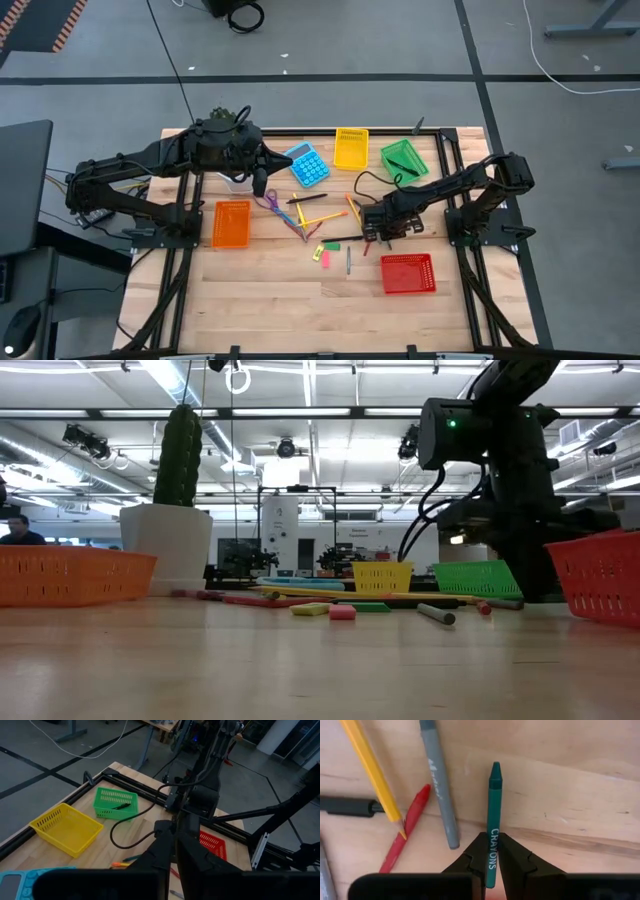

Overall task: Sort crayons/erasers/pens/pencils in bins
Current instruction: Put the bottom green crayon into the red bin

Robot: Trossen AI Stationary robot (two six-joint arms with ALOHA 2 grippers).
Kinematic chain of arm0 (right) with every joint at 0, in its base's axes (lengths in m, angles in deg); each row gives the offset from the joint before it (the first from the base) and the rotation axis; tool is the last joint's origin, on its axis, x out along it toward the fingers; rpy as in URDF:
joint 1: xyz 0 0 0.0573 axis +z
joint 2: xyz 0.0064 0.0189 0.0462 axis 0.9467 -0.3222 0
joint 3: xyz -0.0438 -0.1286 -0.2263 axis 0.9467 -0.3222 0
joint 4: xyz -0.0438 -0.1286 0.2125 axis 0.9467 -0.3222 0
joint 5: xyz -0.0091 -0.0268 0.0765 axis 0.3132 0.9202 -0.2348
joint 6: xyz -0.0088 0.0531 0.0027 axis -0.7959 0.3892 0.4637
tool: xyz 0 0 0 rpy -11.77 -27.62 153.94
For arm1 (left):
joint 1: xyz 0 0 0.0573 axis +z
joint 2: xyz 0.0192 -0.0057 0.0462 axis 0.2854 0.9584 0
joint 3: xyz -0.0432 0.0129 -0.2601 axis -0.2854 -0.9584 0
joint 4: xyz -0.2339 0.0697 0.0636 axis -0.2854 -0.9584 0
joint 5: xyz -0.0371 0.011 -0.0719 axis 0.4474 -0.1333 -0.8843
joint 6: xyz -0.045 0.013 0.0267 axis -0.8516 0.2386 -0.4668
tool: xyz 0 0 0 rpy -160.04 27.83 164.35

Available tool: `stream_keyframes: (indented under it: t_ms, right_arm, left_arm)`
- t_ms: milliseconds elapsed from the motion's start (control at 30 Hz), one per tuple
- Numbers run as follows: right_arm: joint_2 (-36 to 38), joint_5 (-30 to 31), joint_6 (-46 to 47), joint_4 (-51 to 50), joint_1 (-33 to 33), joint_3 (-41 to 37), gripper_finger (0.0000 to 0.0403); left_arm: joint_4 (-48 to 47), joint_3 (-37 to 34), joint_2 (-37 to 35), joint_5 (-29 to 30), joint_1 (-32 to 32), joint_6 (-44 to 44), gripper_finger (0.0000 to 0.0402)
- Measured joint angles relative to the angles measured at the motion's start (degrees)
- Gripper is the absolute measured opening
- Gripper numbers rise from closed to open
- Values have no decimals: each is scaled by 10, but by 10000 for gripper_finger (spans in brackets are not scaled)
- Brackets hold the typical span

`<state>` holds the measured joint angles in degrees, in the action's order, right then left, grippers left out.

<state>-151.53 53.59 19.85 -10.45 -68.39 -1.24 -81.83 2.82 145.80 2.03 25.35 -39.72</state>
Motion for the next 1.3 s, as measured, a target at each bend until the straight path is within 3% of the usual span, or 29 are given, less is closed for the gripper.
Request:
stream_keyframes:
  t_ms: [367, 733, 1000, 1133, 1300]
  right_arm:
    - [1, 65, -63, -91, 0, 90, 44]
    - [1, 28, -239, -240, 26, 227, 44]
    - [3, -4, -306, -355, 125, 281, 44]
    - [21, -16, -273, -353, 194, 272, 44]
    - [33, 19, -222, -336, 267, 261, 44]
  left_arm:
    - [0, 0, 0, 0, 0, 15, 28]
    - [-1, 0, 0, 0, 0, 14, 29]
    - [-35, 0, 0, 0, 0, 14, 27]
    - [-40, 0, 0, 0, 0, -2, 31]
    - [-40, 0, 0, 0, 0, -16, 29]
